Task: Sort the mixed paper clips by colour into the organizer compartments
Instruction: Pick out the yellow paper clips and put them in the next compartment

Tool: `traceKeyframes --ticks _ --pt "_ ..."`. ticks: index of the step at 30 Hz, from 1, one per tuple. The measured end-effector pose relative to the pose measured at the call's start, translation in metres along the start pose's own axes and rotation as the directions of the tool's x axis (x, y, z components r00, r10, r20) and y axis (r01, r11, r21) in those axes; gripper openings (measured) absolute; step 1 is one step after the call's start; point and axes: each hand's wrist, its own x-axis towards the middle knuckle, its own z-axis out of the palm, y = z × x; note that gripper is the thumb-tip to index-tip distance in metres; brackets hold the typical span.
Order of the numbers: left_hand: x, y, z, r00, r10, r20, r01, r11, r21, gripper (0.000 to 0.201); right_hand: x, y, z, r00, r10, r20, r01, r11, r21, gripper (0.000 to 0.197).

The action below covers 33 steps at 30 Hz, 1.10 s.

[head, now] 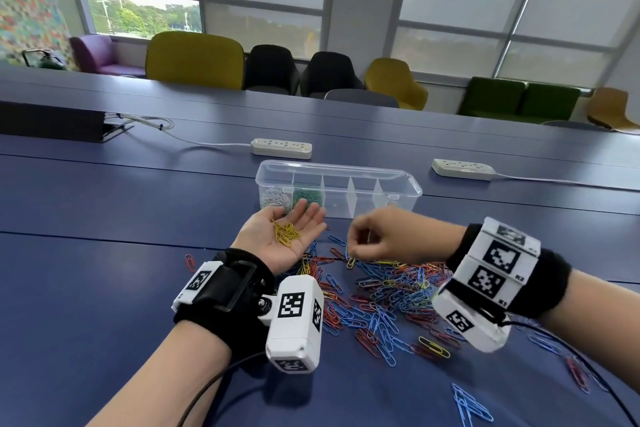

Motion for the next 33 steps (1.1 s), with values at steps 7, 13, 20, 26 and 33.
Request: traceKeyframes --ticks 7,13,20,26,33 --pt "-0.002 -0.001 -0.001 0.990 -0.119 0.079 0.117 0.993 0.029 0.043 0.039 -0.031 -0.007 0.927 -0.130 -0.352 0.153 0.988 0.038 0.022" --pt "0.001 0.034 -0.008 1.000 0.019 -0.001 -0.019 0.973 -0.229 0.021 0.047 -0.020 0.004 0.906 -0.040 -0.422 0.099 0.988 0.117 0.016" --pt "-0.006 0.050 -0.018 0.994 0.076 0.080 -0.049 0.956 -0.291 0.025 0.055 -0.020 0.023 0.964 -0.179 0.197 0.200 0.976 -0.088 0.025" --pt "-0.009 0.055 -0.020 0.980 0.110 0.166 -0.091 0.989 -0.118 0.038 0.053 -0.009 0.025 0.985 -0.077 0.153 0.091 0.992 -0.087 0.024" --pt "-0.036 0.052 0.031 0.962 0.251 0.110 -0.233 0.542 0.807 0.053 0.019 0.015 0.009 0.999 -0.016 -0.041 0.022 0.985 0.171 0.018"
